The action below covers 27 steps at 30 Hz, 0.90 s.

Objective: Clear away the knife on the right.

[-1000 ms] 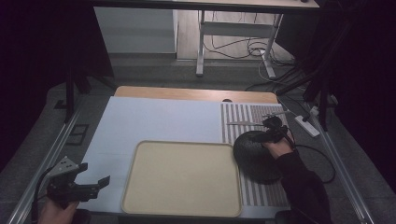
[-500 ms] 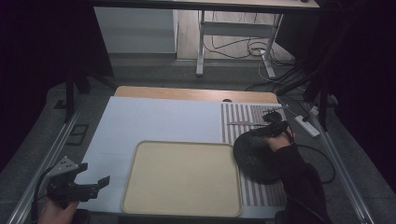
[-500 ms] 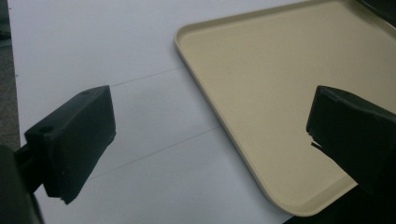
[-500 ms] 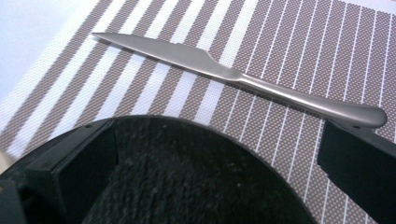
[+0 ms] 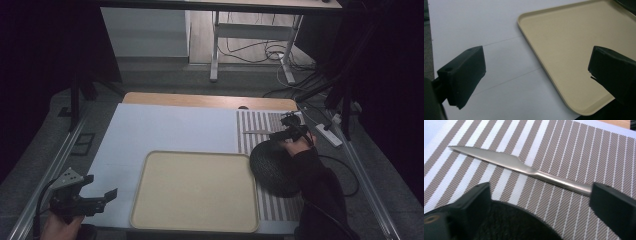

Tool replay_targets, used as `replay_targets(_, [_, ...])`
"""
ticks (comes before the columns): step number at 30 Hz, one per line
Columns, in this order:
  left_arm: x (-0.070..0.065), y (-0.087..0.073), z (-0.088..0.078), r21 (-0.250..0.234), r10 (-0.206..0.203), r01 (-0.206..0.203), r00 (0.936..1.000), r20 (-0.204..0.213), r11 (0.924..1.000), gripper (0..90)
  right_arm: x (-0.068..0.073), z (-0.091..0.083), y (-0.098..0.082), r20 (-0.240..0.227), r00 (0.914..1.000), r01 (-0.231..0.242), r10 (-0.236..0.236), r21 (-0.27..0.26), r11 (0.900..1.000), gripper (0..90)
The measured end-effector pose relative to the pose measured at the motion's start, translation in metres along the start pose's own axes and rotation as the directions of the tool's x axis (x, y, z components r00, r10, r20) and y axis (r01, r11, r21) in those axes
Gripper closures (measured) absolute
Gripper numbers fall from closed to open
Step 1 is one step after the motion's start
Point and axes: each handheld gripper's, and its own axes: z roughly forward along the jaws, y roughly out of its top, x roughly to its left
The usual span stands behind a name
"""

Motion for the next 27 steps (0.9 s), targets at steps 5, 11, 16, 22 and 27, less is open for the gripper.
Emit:
replay_targets(5, [0.000, 0.000, 0.000, 0.002, 0.003, -0.003, 1.0000, -0.001, 1.0000, 2.4, -0.006, 0.004, 0.003, -0.007, 1.0000, -0.003, 0.003, 0.015, 1.000, 18.1])
replay_targets(11, [0.000, 0.000, 0.000, 0.003, 0.003, -0.003, 1.0000, 0.000, 1.0000, 2.4, -0.015, 0.008, 0.007, -0.029, 0.9995, -0.008, 0.008, 0.029, 1.000, 41.9])
replay_targets(16, [-0.001, 0.000, 0.000, 0.006, 0.009, -0.009, 1.0000, -0.001, 0.9999, 2.4, -0.020, 0.010, 0.012, -0.062, 0.9979, 0.023, -0.020, 0.047, 0.999, 77.3])
replay_targets(22, [-0.001, 0.000, 0.000, 0.007, 0.009, -0.009, 1.0000, -0.001, 0.9999, 2.4, -0.026, 0.015, 0.017, -0.081, 0.9963, 0.032, -0.027, 0.062, 0.998, 90.0])
replay_targets(27, [-0.001, 0.000, 0.000, 0.010, 0.011, -0.011, 0.9999, -0.002, 0.9999, 2.4, -0.030, 0.020, 0.020, -0.062, 0.9978, 0.026, -0.023, 0.047, 0.999, 90.0])
